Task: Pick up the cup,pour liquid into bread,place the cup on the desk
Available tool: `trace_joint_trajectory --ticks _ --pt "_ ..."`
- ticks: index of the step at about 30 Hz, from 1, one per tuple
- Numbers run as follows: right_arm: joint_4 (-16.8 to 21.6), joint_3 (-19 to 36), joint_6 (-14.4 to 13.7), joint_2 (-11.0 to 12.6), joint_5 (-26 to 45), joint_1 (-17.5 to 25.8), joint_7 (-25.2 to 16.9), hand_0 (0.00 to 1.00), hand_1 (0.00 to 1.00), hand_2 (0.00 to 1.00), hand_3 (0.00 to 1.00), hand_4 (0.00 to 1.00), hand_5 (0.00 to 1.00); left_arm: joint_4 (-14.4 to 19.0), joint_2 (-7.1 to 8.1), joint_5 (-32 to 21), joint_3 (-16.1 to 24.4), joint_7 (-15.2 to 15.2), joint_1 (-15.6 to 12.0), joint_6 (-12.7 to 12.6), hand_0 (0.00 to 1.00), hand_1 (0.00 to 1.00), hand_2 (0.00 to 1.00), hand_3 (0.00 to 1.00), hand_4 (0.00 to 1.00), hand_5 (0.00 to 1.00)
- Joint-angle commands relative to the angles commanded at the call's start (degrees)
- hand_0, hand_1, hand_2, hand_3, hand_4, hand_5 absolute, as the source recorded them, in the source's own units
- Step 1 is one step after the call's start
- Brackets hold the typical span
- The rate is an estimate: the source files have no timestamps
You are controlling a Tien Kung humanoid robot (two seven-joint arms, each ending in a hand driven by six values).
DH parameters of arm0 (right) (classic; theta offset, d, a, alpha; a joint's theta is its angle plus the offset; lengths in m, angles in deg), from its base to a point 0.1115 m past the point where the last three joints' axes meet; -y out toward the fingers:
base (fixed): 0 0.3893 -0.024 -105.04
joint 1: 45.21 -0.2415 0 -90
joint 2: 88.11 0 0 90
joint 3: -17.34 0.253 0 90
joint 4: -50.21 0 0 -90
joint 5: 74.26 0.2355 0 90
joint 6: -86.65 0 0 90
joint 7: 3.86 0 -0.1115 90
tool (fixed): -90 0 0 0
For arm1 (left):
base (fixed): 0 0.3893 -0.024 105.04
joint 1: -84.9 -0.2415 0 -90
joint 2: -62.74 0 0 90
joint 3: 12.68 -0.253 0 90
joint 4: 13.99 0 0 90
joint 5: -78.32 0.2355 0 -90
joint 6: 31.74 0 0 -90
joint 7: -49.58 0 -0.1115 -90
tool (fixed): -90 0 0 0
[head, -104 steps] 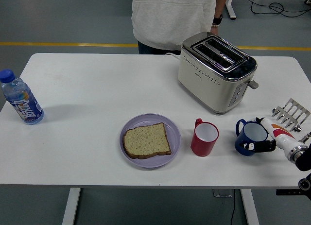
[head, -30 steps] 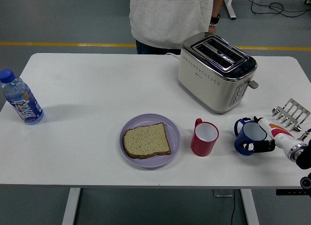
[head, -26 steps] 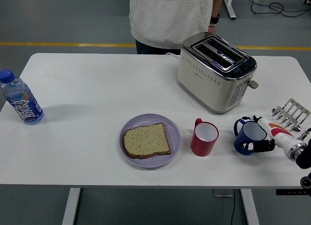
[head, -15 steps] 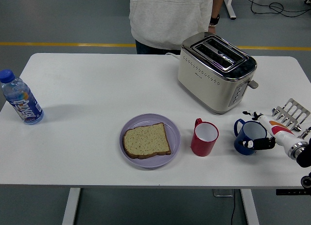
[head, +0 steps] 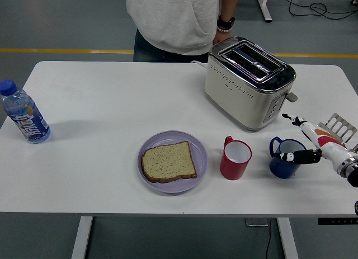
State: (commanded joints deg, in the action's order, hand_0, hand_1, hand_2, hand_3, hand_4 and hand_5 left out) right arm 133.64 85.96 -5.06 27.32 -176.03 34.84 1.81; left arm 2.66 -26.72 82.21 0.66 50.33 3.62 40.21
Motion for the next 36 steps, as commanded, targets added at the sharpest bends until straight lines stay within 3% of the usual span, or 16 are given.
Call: trace_joint_trajectory --ticks 4,5,10,11,16,17,20,26,34,36 --pt "2.7 2.3 -3.3 -0.3 3.0 1.6 -0.4 0.986 0.93 0.998 0.985 0.911 0.213 0.0 -0.08 0.2 0.2 0.1 -0.2 0.0 0.695 0.709 0.71 0.566 0.252 0.998" --pt "3.2 2.7 -3.9 -0.4 4.1 1.8 -0.7 0.889 0.84 0.935 0.9 0.883 0.214 0.0 -0.09 0.3 0.3 0.1 -0.3 0.0 0.695 0.708 0.71 0.567 0.252 0.998" --pt "5.1 3.8 -8.4 -1.2 10.9 2.8 -1.3 0.889 0.84 0.935 0.9 0.883 0.214 0.0 -0.05 0.9 0.6 0.3 -0.5 0.0 0.695 0.708 0.71 0.567 0.252 0.998" --pt "5.3 3.8 -9.4 -1.5 12.6 2.9 -1.2 0.796 0.76 0.846 0.815 0.734 0.125 0.0 -0.03 0.9 0.6 0.3 -0.6 0.0 0.695 0.708 0.71 0.567 0.252 0.998" --pt "6.2 4.4 -14.1 -3.3 20.3 3.4 -1.2 0.796 0.76 0.846 0.815 0.734 0.125 0.0 0.0 1.3 0.8 0.4 -0.7 0.0 0.695 0.708 0.71 0.567 0.252 0.998" --pt "6.4 4.6 -14.6 -3.7 21.1 3.4 -1.3 0.745 0.695 0.77 0.753 0.679 0.119 0.0 0.01 1.3 0.8 0.4 -0.8 0.0 0.694 0.707 0.71 0.568 0.253 0.998" --pt "7.2 5.2 -16.4 -4.6 23.2 3.6 -2.2 0.745 0.695 0.77 0.753 0.679 0.119 0.0 0.06 1.2 0.9 0.5 -0.9 0.0 0.694 0.707 0.71 0.568 0.253 0.998" --pt "8.2 6.8 -18.4 -5.5 26.6 3.8 -4.9 0.735 0.687 0.757 0.746 0.68 0.118 -0.1 0.25 1.5 1.0 0.7 -0.8 0.1 0.694 0.707 0.71 0.568 0.254 0.998" --pt "8.3 7.6 -16.6 -6.2 29.8 4.1 -5.0 0.735 0.697 0.771 0.751 0.693 0.11 -0.1 0.59 -0.1 0.1 0.1 -0.7 0.2 0.694 0.706 0.708 0.568 0.254 0.998" --pt "8.3 7.6 -16.0 -6.3 30.4 4.1 -5.2 0.756 0.713 0.8 0.777 0.689 0.154 -0.1 0.71 -0.8 -0.3 -0.2 -0.7 0.2 0.694 0.706 0.708 0.568 0.255 0.998"
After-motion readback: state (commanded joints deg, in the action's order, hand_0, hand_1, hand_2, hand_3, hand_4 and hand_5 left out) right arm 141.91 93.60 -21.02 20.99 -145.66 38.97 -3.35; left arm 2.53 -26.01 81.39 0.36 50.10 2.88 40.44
